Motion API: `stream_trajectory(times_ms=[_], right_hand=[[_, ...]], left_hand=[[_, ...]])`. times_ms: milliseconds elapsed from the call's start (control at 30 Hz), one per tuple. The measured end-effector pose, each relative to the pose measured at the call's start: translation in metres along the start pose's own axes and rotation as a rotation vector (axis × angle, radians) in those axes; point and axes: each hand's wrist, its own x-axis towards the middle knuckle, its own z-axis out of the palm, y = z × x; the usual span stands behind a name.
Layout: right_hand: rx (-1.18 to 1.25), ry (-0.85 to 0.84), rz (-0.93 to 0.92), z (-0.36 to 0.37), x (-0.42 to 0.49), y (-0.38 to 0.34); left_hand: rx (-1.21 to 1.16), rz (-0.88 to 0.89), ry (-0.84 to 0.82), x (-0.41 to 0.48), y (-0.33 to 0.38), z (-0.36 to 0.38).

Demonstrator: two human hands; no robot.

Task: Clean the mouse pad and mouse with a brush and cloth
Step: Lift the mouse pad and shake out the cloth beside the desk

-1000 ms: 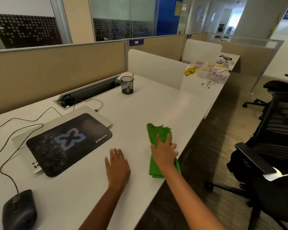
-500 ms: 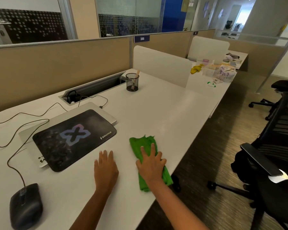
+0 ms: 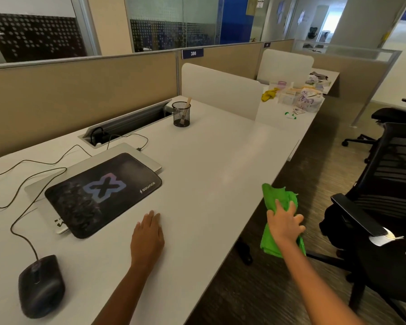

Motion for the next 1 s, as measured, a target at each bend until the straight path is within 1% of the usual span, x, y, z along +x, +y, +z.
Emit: stream_trajectory(times_ms=[67, 200, 267, 367, 433, 500, 600, 667, 867, 1000], right_hand=[[0.009, 0.010, -0.058, -0.004, -0.010, -0.014], [-0.032, 0.018, -0.280, -0.002, -0.050, -0.064], [-0.047, -0.023, -0.421, 0.006, -0.076, -0.091], [-0.033, -0.112, -0.614, 0.024, -0.114, -0.127], [-0.038, -0.186, -0.689, 0.039, -0.135, -0.141], [-0.072, -0.247, -0.715, 0.052, -0.145, -0.144], [-0.114, -0.227, -0.692, 0.062, -0.136, -0.133], [-0.119, -0.207, -0.632, 0.061, -0.120, -0.121], [-0.131, -0.158, -0.298, 0.034, -0.062, -0.065], [0.024, -0.174, -0.065, 0.011, -0.031, -0.027]], left_hand=[[-0.054, -0.018, 0.012, -0.001, 0.000, -0.002], [-0.171, -0.066, 0.049, -0.006, 0.002, -0.008], [-0.199, -0.079, 0.071, -0.009, 0.002, -0.010], [-0.175, -0.078, 0.101, -0.012, -0.001, -0.012], [-0.153, -0.069, 0.108, -0.014, -0.004, -0.013], [-0.118, -0.058, 0.103, -0.016, -0.006, -0.012], [-0.041, -0.054, 0.080, -0.017, -0.006, -0.010], [-0.004, -0.058, 0.071, -0.018, -0.006, -0.008], [0.026, -0.046, 0.032, -0.018, 0.000, -0.005], [0.048, -0.031, 0.021, -0.017, 0.005, -0.005]])
